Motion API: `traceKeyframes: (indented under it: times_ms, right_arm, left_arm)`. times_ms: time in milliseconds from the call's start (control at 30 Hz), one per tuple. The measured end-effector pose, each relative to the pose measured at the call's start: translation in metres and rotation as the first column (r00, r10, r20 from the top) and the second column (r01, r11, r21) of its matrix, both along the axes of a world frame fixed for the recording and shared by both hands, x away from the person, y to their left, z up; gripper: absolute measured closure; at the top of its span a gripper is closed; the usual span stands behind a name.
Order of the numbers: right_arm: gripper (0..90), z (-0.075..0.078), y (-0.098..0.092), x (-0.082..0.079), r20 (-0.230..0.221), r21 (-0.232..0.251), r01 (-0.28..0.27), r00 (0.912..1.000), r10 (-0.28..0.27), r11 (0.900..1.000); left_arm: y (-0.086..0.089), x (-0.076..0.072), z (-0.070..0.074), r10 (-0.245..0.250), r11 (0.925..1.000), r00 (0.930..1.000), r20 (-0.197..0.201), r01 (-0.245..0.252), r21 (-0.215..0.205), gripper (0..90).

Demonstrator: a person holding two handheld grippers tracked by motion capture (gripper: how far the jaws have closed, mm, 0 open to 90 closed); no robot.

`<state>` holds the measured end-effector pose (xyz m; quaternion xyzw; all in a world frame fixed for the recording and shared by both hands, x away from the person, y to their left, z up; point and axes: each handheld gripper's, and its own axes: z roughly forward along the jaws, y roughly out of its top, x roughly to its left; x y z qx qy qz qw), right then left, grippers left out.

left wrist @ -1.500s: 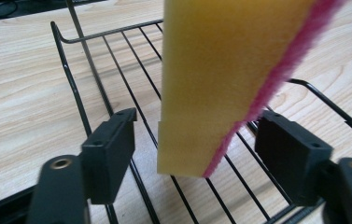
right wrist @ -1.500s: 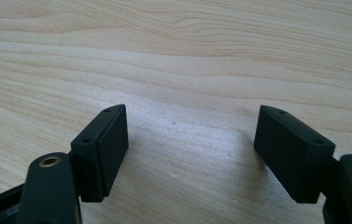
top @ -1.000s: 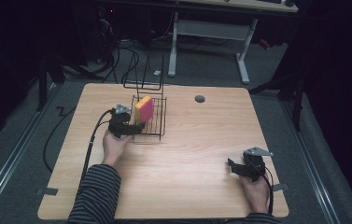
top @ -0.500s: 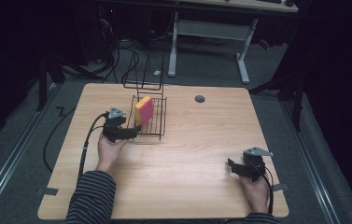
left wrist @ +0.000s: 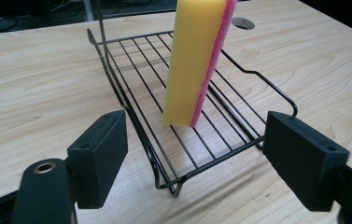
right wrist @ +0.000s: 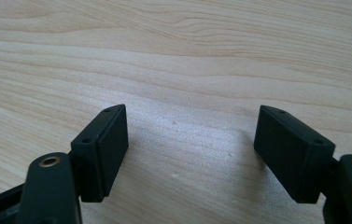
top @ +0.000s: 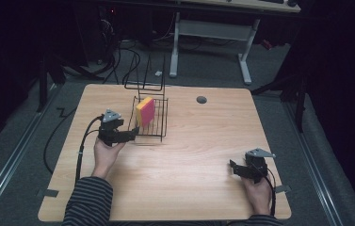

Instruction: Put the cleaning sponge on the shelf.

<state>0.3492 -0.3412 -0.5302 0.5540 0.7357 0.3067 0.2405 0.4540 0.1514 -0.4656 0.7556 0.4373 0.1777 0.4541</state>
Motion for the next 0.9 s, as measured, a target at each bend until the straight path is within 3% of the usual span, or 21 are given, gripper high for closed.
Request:
traceKeyframes:
  times_ms: [133, 400, 733, 900]
  right_arm:
    - [26.4, 0.0, 0.0, 0.0, 0.0, 0.0, 0.0, 1.0, 0.0, 1.0]
    - [26.4, 0.0, 0.0, 0.0, 0.0, 0.0, 0.0, 1.0, 0.0, 1.0]
    - [26.4, 0.0, 0.0, 0.0, 0.0, 0.0, 0.0, 1.0, 0.0, 1.0]
    - [26.4, 0.0, 0.0, 0.0, 0.0, 0.0, 0.0, 1.0, 0.0, 1.0]
  left_arm:
    - [0.003, -0.002, 0.001, 0.003, 1.0, 1.0, -0.005, -0.003, 0.003, 23.1]
    - [0.006, -0.01, 0.01, 0.002, 0.9999, 0.9998, 0.018, -0.002, -0.013, 23.2]
    - [0.013, -0.017, 0.019, 0.032, 0.9995, 0.9979, 0.056, -0.032, 0.005, 25.4]
    - [0.019, -0.022, 0.024, 0.042, 0.9991, 0.997, 0.066, -0.041, -0.012, 25.5]
